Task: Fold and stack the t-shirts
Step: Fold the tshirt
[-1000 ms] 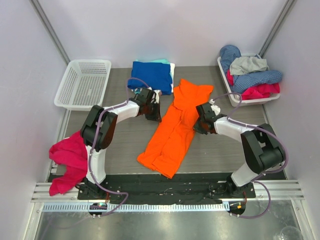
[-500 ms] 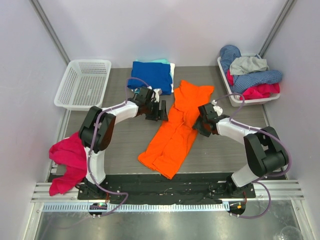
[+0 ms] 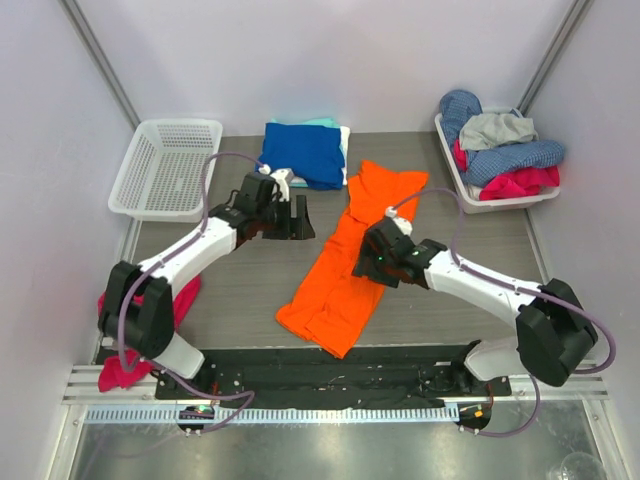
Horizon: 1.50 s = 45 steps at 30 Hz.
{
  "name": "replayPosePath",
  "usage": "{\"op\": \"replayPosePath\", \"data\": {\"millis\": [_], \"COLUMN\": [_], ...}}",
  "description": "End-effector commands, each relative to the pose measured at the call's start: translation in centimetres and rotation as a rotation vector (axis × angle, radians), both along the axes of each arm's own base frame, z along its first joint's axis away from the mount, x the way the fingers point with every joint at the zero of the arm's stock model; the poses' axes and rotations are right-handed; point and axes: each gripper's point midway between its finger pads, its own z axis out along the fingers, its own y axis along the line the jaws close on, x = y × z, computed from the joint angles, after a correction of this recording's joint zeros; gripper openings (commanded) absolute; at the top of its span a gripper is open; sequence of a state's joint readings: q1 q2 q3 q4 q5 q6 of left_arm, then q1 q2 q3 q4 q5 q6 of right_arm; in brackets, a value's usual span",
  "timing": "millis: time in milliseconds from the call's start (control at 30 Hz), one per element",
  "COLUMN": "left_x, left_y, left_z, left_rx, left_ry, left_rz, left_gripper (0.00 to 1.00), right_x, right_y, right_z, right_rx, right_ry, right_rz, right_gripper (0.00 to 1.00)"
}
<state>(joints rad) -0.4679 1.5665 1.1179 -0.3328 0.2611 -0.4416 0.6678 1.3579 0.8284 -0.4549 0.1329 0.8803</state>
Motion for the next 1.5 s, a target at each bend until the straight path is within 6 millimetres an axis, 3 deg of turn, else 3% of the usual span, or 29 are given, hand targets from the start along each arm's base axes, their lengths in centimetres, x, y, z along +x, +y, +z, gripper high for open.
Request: {"op": "replayPosePath", "data": {"millis": [0,67,100,200,333,467,733,1067,1200,1300,1333,1433,1467], "left_x": [-1.1,-1.7,-2.0,-2.8,-3.9,-4.8,-5.6,-5.3,-4.9,-4.3,-4.0,-2.6,-2.0], "left_y": [3.0,4.3,4.7,5.7,6.5,7.2,8.1,7.8,7.6,7.0,6.7,5.6,5.1], "left_z": [1.6,2.9,3.2,4.8,6.0,6.2,5.8,4.4,4.0,3.9,4.0,4.2,4.4], "left_rx": [0.040,0.038,0.036,0.019,0.017,0.024,0.022,0.029,0.018,0.006,-0.002,-0.026,-0.034], "left_ry": [-0.016,-0.034,-0.035,-0.069,-0.093,-0.102,-0.105,-0.071,-0.065,-0.056,-0.057,-0.057,-0.062], "left_rz": [0.085,0.126,0.137,0.162,0.169,0.179,0.198,0.197,0.202,0.195,0.188,0.166,0.157], "left_gripper": [0.79,0.79,0.80,0.80,0.81,0.81,0.82,0.82,0.82,0.82,0.82,0.83,0.82], "right_x": [-2.1,-1.7,-2.5,-2.1,-1.9,-2.4,-5.0,-8.2,-7.7,-6.0,-5.2,-2.5,-0.8], "right_y": [4.1,5.5,5.9,7.2,8.1,7.7,4.5,-1.2,-1.6,-1.6,-0.9,-1.9,-3.3], "right_z": [1.7,2.1,0.3,-1.0,-2.5,-4.7,-7.3,-7.2,-5.1,-1.5,1.1,5.8,6.5], "right_rx": [-0.054,-0.084,-0.152,-0.193,-0.223,-0.286,-0.396,-0.469,-0.450,-0.425,-0.360,-0.300,-0.295], "right_ry": [0.011,-0.015,0.023,0.026,0.019,0.047,0.113,0.124,0.065,-0.042,-0.103,-0.210,-0.217], "right_rz": [0.043,0.009,0.020,-0.039,-0.093,-0.102,-0.075,-0.060,-0.039,-0.047,-0.059,-0.117,-0.182], "right_gripper": [0.65,0.65,0.65,0.66,0.66,0.66,0.68,0.70,0.70,0.70,0.70,0.70,0.70]}}
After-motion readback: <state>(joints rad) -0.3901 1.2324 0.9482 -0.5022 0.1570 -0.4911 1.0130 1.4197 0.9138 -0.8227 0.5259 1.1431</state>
